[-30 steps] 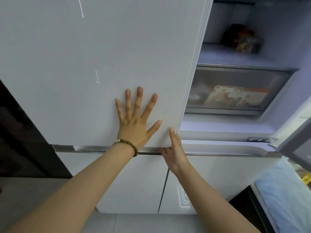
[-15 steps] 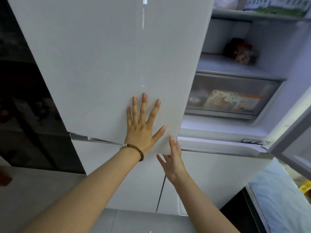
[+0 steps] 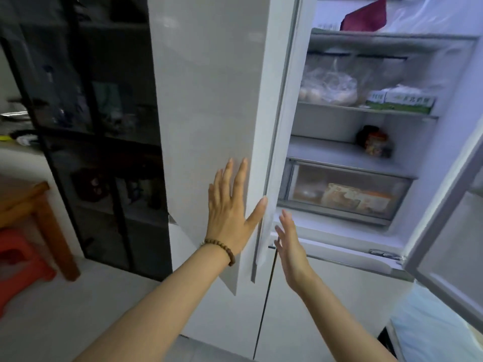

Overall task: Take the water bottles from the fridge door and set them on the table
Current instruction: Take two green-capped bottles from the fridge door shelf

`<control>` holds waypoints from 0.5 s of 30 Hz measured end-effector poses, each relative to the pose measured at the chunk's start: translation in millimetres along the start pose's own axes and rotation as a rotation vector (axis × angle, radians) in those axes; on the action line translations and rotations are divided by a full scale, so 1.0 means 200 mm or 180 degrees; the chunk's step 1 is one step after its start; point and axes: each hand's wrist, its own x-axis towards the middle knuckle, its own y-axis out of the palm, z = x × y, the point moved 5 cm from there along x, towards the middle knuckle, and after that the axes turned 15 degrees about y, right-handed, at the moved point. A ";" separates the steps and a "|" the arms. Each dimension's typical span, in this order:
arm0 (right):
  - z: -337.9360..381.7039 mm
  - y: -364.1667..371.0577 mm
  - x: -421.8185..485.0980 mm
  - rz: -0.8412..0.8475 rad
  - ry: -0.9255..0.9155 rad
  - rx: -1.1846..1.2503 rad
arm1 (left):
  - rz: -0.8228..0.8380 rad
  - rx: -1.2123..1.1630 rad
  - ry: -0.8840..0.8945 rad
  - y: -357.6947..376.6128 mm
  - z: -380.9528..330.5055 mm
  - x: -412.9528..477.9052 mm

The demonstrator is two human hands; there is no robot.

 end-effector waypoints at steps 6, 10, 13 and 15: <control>0.28 0.22 -0.19 0.0305 -0.0098 -0.0249 | -0.0026 -0.0061 -0.0135 -0.34 -0.13 0.03; 0.23 0.29 -0.29 0.0482 -0.0001 -0.0350 | -0.0018 0.0007 -0.0134 -0.51 -0.13 0.00; 0.23 0.34 -0.31 0.0368 0.0135 -0.0648 | -0.0127 -0.0031 -0.0195 -0.63 -0.11 -0.01; 0.27 0.39 -0.33 0.0340 0.0071 -0.0765 | -0.0257 -0.0106 -0.0278 -0.71 -0.10 -0.01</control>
